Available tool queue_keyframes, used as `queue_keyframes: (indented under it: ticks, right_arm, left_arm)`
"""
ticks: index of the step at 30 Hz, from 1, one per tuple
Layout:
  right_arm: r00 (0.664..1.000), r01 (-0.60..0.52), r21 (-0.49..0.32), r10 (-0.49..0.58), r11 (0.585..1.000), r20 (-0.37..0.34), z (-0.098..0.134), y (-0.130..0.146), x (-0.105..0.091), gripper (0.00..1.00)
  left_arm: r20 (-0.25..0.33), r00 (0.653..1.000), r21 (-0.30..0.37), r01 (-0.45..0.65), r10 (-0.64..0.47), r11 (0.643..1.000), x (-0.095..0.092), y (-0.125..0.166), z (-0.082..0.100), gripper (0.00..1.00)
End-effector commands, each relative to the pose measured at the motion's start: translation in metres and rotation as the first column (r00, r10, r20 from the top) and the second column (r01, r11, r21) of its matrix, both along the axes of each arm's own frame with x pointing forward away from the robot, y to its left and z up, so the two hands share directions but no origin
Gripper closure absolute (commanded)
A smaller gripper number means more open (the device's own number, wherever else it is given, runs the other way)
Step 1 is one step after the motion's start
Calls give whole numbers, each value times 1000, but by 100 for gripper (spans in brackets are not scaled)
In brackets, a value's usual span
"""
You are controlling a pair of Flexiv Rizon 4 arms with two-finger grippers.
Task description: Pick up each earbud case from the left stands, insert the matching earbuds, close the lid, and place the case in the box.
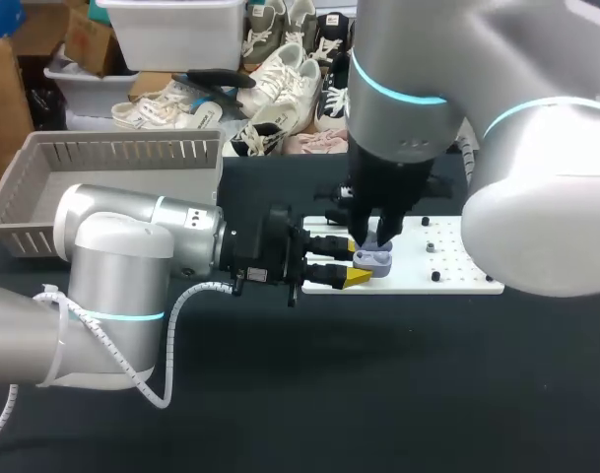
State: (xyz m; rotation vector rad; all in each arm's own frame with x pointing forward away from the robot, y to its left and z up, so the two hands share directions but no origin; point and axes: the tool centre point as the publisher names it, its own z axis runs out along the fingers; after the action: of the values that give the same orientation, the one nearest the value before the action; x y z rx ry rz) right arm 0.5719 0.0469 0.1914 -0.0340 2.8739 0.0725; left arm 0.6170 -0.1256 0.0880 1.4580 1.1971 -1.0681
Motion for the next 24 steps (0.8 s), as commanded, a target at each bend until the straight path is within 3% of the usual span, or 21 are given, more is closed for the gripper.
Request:
queue_keyframes:
  ticks: [1, 15, 24]
  right_arm:
    - [999, 39, -13, -39, 999, 3, -8, 1, 8, 100]
    - [999, 39, -13, -39, 999, 3, -8, 1, 8, 100]
    - [999, -44, -30, 44, 999, 15, -18, 24, 15, 100]
  left_arm:
    - [2, 1000, -2, -5, 5, 1000, -1, 0, 0, 100]
    - [2, 1000, -2, -5, 5, 1000, -1, 0, 0, 100]
    - [2, 1000, -2, -5, 5, 1000, -1, 0, 0, 100]
